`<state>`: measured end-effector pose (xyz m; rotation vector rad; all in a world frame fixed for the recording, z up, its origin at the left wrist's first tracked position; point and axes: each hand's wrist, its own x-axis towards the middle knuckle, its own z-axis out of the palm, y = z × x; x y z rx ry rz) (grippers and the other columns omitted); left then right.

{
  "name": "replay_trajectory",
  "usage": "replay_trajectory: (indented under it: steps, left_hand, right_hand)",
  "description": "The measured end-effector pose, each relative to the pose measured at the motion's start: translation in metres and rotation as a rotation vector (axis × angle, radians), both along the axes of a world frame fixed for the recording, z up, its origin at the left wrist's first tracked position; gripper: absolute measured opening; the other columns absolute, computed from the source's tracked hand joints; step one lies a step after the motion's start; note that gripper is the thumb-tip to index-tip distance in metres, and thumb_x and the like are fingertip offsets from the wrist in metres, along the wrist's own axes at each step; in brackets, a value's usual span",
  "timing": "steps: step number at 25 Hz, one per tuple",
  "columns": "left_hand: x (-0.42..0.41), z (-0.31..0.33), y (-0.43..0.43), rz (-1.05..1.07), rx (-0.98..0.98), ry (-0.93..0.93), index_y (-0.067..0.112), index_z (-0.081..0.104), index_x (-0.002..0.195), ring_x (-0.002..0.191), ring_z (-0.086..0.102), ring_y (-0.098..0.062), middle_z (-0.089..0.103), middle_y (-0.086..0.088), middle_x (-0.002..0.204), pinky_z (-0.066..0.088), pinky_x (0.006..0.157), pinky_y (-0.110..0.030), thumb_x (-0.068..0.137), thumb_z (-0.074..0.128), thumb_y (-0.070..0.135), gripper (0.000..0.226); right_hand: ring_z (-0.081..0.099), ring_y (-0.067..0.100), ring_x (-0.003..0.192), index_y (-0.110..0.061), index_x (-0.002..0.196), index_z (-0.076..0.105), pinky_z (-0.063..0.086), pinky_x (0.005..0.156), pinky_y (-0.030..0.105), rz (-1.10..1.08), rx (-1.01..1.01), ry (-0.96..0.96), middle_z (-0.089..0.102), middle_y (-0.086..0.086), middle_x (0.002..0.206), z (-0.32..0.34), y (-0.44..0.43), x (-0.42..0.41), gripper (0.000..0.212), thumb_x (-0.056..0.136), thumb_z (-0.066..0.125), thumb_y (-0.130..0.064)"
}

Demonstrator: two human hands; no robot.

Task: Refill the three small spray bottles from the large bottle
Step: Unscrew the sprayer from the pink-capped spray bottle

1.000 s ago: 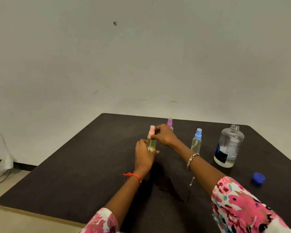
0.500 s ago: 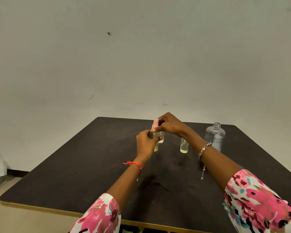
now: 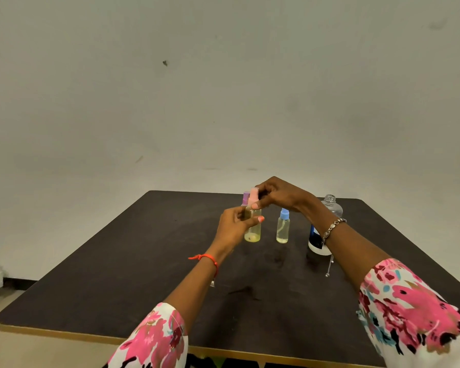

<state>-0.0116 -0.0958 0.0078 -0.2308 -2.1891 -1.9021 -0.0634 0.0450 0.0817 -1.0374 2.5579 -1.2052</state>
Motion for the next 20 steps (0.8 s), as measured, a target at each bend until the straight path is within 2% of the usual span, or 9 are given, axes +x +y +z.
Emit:
replay_trajectory:
  steps: [1,3,5,7,10,11,14,16,20]
  left_hand:
    - [0.001,0.001,0.0,-0.049,0.024,-0.012,0.004,0.064,0.108,0.102,0.064,-0.021,0.068,-0.011,0.105,0.052,0.089,-0.031,0.077,0.071,0.013,0.033]
    - [0.005,0.003,-0.003,-0.142,0.051,-0.037,0.005,0.063,0.109,0.099,0.063,-0.016,0.066,-0.008,0.104,0.05,0.085,-0.023,0.08,0.067,0.008,0.029]
    - [0.005,0.003,-0.006,-0.22,0.047,-0.057,0.004,0.061,0.112,0.103,0.062,-0.017,0.066,-0.009,0.11,0.049,0.09,-0.025,0.082,0.064,0.006,0.031]
    - [0.006,0.003,-0.006,-0.234,0.027,-0.062,0.003,0.059,0.116,0.108,0.06,-0.02,0.065,-0.011,0.114,0.047,0.095,-0.029,0.083,0.063,0.006,0.034]
    - [0.004,0.002,0.0,-0.144,0.004,-0.037,0.004,0.059,0.116,0.11,0.059,-0.022,0.064,-0.009,0.112,0.049,0.092,-0.029,0.081,0.066,0.01,0.036]
    - [0.001,0.002,0.001,-0.111,-0.005,-0.023,0.004,0.059,0.116,0.111,0.059,-0.024,0.064,-0.01,0.113,0.049,0.094,-0.033,0.081,0.067,0.012,0.037]
    - [-0.005,0.001,0.003,-0.043,-0.015,-0.017,0.005,0.059,0.117,0.111,0.06,-0.026,0.064,-0.014,0.117,0.047,0.1,-0.043,0.079,0.07,0.015,0.041]
    - [-0.006,0.0,0.004,-0.019,-0.023,-0.024,0.005,0.061,0.114,0.109,0.061,-0.027,0.065,-0.015,0.115,0.048,0.099,-0.045,0.078,0.07,0.015,0.039]
    - [-0.006,0.0,0.001,-0.046,-0.038,-0.017,0.003,0.062,0.11,0.106,0.062,-0.027,0.065,-0.016,0.111,0.049,0.098,-0.043,0.079,0.069,0.013,0.033]
  right_hand:
    - [0.06,0.02,0.08,-0.013,0.082,0.072,0.049,0.081,0.035,0.028,0.01,-0.013,0.068,0.004,0.08,0.001,0.003,-0.001,0.01,0.076,0.068,-0.006]
    - [0.064,0.013,0.082,-0.014,0.084,0.07,0.051,0.081,0.027,0.084,0.027,-0.056,0.07,-0.005,0.079,0.006,0.007,0.002,0.02,0.078,0.063,0.004]
    - [0.065,0.005,0.08,-0.013,0.086,0.068,0.049,0.076,0.019,0.143,0.054,-0.105,0.071,-0.012,0.077,0.011,0.01,0.007,0.027,0.079,0.057,0.011]
    - [0.065,0.004,0.083,-0.013,0.088,0.067,0.05,0.077,0.017,0.18,0.077,-0.13,0.072,-0.014,0.081,0.014,0.013,0.009,0.029,0.08,0.055,0.012]
    - [0.063,0.015,0.095,-0.003,0.1,0.066,0.051,0.083,0.024,0.075,0.067,-0.061,0.069,0.001,0.101,0.012,0.011,0.005,0.02,0.08,0.063,0.0]
    - [0.062,0.019,0.09,0.0,0.1,0.065,0.05,0.079,0.025,0.004,0.062,-0.009,0.067,0.009,0.1,0.011,0.009,0.005,0.022,0.079,0.067,-0.007]
    - [0.053,0.014,0.06,0.003,0.085,0.068,0.043,0.057,0.02,-0.158,0.056,0.114,0.063,0.014,0.072,0.007,0.003,0.006,0.028,0.074,0.074,-0.022]
    - [0.051,0.012,0.055,0.005,0.081,0.068,0.041,0.053,0.017,-0.164,0.06,0.123,0.062,0.012,0.066,0.008,0.003,0.007,0.025,0.074,0.075,-0.019]
    - [0.056,0.017,0.066,0.007,0.088,0.067,0.047,0.063,0.021,-0.076,0.077,0.121,0.066,0.022,0.08,0.009,0.006,0.009,0.015,0.077,0.068,-0.003]
